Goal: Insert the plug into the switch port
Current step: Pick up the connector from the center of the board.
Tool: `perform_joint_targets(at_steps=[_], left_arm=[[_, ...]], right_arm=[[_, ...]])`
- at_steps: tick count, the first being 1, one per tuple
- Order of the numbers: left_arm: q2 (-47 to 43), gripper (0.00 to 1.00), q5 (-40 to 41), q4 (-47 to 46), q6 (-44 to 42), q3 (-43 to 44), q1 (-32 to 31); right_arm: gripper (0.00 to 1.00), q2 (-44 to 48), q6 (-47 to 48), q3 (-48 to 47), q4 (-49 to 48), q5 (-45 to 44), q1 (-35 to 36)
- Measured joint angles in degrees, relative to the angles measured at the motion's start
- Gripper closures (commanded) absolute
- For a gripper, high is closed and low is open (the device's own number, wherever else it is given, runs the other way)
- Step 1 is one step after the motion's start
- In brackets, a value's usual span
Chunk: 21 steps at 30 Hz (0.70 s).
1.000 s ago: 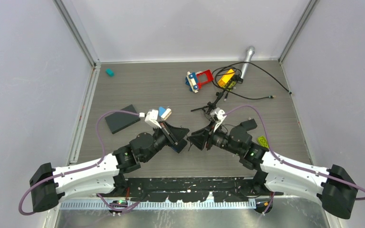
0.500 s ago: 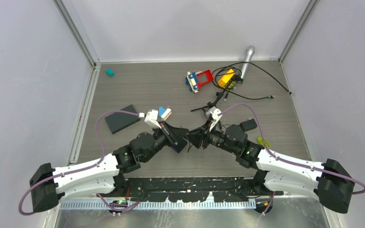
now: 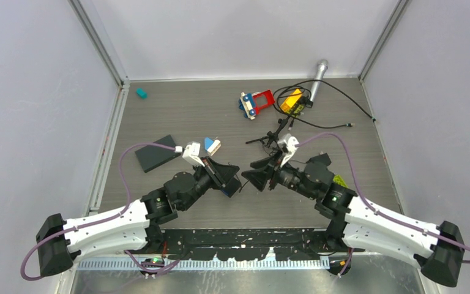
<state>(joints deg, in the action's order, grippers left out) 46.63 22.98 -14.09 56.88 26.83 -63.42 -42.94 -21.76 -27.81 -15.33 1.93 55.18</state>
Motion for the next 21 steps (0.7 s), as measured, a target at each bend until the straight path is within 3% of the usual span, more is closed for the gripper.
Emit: perform_joint_targets(at_steps=[7,15,18,21], left_arm=[[0.09,1.00,-0.04,0.09,-0.28,0.00,0.00],[0.11,1.00,-0.15,0.20,-0.28,0.00,0.00],[0.39,1.00,-0.46,0.20,-0.26,0.00,0.00],[0.70,1.00,-0.52,0.17,-0.26,0.00,0.00]], right_arm=[[0.43,-12.39,-2.40,-2.27,-0.44,5.70,0.55],[0.48,-14.10,-2.47,-2.27,-2.54,5.88,0.74],[0.66,-14.36,-2.32,-2.27,-4.17,5.79,0.74],[0.78,-15.34,-2.27,-2.29,-5.03,5.73,0.74]])
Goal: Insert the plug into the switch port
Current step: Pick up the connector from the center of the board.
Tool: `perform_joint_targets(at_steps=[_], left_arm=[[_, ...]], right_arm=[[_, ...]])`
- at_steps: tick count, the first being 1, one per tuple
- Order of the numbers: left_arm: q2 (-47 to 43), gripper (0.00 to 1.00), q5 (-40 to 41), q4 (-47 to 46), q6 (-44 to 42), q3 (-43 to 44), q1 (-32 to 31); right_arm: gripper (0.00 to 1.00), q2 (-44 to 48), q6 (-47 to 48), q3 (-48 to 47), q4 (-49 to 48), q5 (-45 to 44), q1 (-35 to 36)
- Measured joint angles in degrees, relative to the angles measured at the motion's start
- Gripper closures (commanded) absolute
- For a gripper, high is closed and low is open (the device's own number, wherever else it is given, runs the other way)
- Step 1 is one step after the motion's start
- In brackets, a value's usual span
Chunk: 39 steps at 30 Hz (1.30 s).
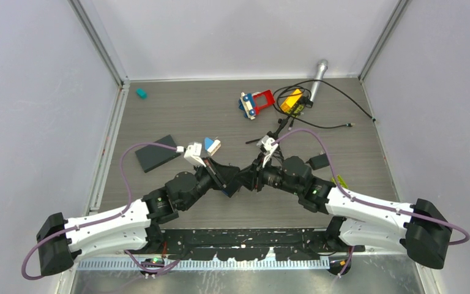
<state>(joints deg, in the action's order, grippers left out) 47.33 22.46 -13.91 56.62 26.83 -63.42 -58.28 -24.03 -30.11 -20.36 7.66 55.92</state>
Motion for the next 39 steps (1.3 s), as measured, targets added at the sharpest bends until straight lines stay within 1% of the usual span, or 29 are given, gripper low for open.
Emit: perform_joint_targets(at_steps=[3,4,5,7,10,12,14,17,20,24,26,34,39], left_arm=[[0.11,0.99,0.04,0.09,-0.09,-0.20,0.04],[0.11,0.97,0.04,0.09,-0.09,-0.35,0.04],[0.07,0.92,0.04,0.09,-0.09,-0.46,0.07],[-0.20,0.75,0.04,0.07,-0.11,-0.63,0.07],[-1.64,0.40,-0.15,0.20,-0.24,-1.16,0.02],[-3.41,0.28,-0.11,0.72,-0.83,-1.27,0.00],[-5.55,0.24,0.04,1.44,-1.16,-1.27,0.00],[-9.46,0.26,0.46,2.78,-1.60,-1.27,0.00],[-11.93,0.33,0.55,3.78,-1.86,-1.27,0.00],[-12.31,0.43,-0.33,4.46,-2.32,-1.22,0.00],[-11.13,0.47,-1.79,4.39,-2.86,-0.96,0.00],[-2.08,0.57,-8.50,2.99,-3.04,0.15,0.00],[-0.42,0.64,-10.84,2.01,-3.04,0.52,0.00]], right_arm=[[0.92,-1.20,-0.17,-0.15,-0.55,0.22,0.15],[0.95,-1.31,-0.02,-0.22,-0.59,0.24,0.26],[0.97,-1.36,0.09,-0.22,-0.63,0.39,0.39],[0.99,-1.31,0.33,-0.24,-0.52,0.48,0.39],[1.00,-0.31,1.46,-0.33,1.11,0.31,0.50],[1.00,1.75,2.40,-0.35,3.80,-0.22,0.48],[1.00,3.93,3.43,-0.52,6.47,-0.33,0.39],[1.00,7.26,5.22,-1.05,10.93,0.83,0.35],[1.00,9.49,6.64,-1.70,14.88,3.02,0.33],[0.99,11.06,7.85,-2.14,18.18,5.18,0.33],[1.00,11.19,8.28,-2.47,19.30,5.88,0.33],[1.00,10.49,9.05,-4.11,21.40,7.28,0.33],[1.00,10.12,9.11,-4.13,22.18,7.58,0.33]])
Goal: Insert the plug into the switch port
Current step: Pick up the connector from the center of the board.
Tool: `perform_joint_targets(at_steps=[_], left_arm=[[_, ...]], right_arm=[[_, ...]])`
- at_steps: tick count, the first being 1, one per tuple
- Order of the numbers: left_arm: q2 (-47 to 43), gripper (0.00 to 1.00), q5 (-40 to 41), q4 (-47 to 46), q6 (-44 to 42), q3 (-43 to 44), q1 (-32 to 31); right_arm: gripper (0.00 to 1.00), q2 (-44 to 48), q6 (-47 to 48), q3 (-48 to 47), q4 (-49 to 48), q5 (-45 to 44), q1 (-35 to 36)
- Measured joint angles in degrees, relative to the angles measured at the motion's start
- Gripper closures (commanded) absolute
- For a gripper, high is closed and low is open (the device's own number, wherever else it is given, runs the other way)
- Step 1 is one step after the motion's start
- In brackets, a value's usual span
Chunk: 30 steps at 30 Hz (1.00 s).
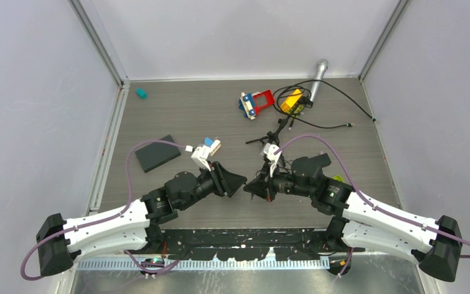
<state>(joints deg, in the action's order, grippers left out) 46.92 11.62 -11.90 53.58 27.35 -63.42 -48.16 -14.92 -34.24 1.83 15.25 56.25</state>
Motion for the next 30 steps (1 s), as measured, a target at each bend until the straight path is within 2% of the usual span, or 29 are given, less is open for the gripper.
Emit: perform_joint_targets(at_steps=[6,12,14,25,27,30], left_arm=[[-0.52,0.79,-0.52,-0.70,0.09,0.00,0.00],[-1.42,0.66,-0.48,-0.72,0.02,0.00,-0.11],[-1.42,0.66,-0.48,-0.70,0.02,0.00,-0.11],[-1.70,0.92,-0.11,-0.66,0.20,0.00,-0.11],[-1.75,0.99,-0.09,-0.66,0.22,0.00,-0.11],[-1.84,1.00,-0.11,-0.68,0.35,0.00,-0.11]], right_arm=[[1.00,0.00,0.02,0.00,-0.04,0.33,0.00],[1.00,-1.01,0.02,0.00,-0.07,0.63,0.00],[0.99,-1.38,0.02,0.00,-0.04,0.85,0.00],[1.00,-1.44,0.02,0.00,-0.04,1.38,0.00],[0.93,-1.44,0.02,0.00,-0.04,1.38,0.00],[0.76,-1.44,0.13,0.00,-0.07,1.38,0.00]])
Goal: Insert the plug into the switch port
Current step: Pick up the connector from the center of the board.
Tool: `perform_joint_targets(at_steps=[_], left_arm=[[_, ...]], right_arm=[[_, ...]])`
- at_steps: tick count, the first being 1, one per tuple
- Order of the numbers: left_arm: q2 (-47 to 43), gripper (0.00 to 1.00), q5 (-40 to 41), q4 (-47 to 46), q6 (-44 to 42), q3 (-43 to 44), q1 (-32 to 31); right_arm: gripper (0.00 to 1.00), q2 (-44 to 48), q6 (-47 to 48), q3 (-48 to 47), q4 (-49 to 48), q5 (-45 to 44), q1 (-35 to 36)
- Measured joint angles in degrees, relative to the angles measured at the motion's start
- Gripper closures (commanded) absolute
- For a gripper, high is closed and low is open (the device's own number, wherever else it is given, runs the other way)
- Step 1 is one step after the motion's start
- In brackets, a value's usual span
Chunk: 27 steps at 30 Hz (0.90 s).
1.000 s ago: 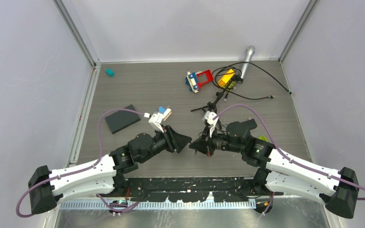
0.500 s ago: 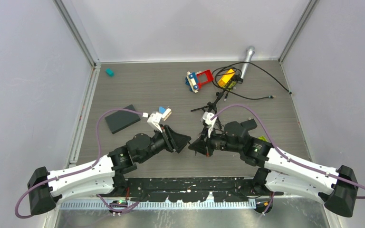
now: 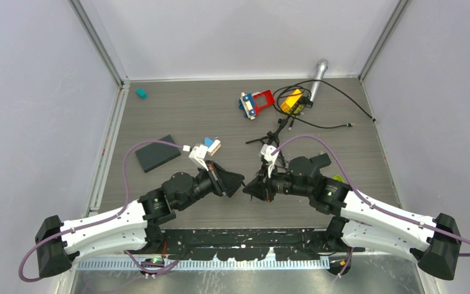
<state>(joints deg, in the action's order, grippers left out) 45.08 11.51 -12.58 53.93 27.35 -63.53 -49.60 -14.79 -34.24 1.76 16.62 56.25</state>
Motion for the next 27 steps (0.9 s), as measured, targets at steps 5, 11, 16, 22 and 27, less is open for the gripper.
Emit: perform_joint_targets(at_steps=[5,11,16,22,27], left_arm=[[-0.11,1.00,0.09,0.20,0.00,0.00,0.00],[-0.46,1.00,0.72,0.37,0.09,0.00,0.00],[-0.63,1.00,0.94,0.39,0.24,0.00,0.00],[-1.20,1.00,1.97,0.37,1.16,0.00,0.02],[-1.25,1.00,2.25,0.20,1.36,-0.02,0.00]], right_arm=[[0.52,0.57,0.33,0.63,-2.67,-0.72,0.00],[0.50,2.23,0.35,6.32,-15.23,-3.30,-0.02],[0.62,0.72,0.33,8.13,-21.27,-4.66,0.00],[0.73,0.00,0.22,8.59,-24.70,-5.35,0.11],[0.67,0.00,0.09,8.74,-25.31,-5.42,0.15]])
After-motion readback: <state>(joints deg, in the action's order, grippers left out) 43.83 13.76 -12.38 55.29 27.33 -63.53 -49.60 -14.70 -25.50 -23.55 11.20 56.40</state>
